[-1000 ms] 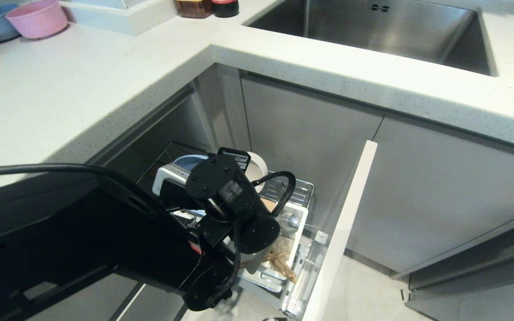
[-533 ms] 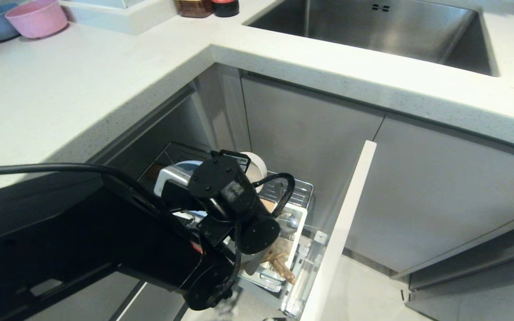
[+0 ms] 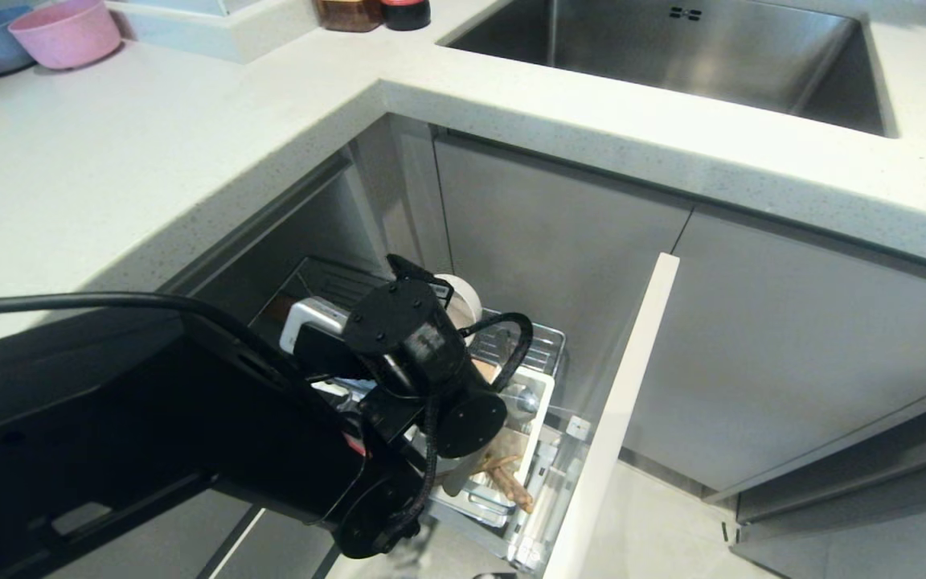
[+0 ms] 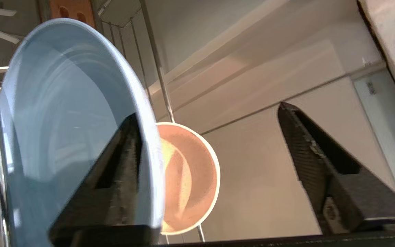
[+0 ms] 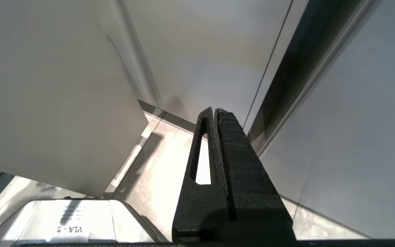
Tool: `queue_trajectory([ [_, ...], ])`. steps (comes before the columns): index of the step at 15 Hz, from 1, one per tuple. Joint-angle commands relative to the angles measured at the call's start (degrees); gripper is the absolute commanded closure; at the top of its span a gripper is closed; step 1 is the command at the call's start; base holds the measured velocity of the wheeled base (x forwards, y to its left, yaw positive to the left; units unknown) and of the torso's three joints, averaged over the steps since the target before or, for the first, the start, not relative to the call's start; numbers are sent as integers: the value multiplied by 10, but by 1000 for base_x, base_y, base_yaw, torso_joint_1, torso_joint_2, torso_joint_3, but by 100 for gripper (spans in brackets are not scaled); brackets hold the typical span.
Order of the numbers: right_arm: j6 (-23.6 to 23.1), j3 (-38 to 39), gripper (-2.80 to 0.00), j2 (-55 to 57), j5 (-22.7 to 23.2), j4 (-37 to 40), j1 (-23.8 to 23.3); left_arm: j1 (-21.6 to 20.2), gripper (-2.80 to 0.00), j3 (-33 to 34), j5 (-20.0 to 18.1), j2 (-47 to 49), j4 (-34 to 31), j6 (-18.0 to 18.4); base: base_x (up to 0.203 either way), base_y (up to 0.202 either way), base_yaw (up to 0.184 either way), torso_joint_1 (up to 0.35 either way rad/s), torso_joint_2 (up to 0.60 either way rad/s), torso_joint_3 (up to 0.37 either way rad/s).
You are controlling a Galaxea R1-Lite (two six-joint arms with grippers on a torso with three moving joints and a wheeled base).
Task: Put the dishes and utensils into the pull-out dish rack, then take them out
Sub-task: Pick up the plate and place it in the cupboard, then take the plate out of the cupboard
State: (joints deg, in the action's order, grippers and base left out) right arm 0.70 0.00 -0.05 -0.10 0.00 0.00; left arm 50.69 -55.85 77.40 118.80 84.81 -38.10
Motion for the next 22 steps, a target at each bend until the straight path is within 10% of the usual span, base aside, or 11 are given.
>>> queue_trajectory([
  [1,0,1,0,0,0,0,0,2,-280,-2,5,-8,1,-2,0,0,0,0,0,0],
  [22,0,1,0,0,0,0,0,11,-280,8,27,-26,-100,-47,0,0,0,0,0,0],
])
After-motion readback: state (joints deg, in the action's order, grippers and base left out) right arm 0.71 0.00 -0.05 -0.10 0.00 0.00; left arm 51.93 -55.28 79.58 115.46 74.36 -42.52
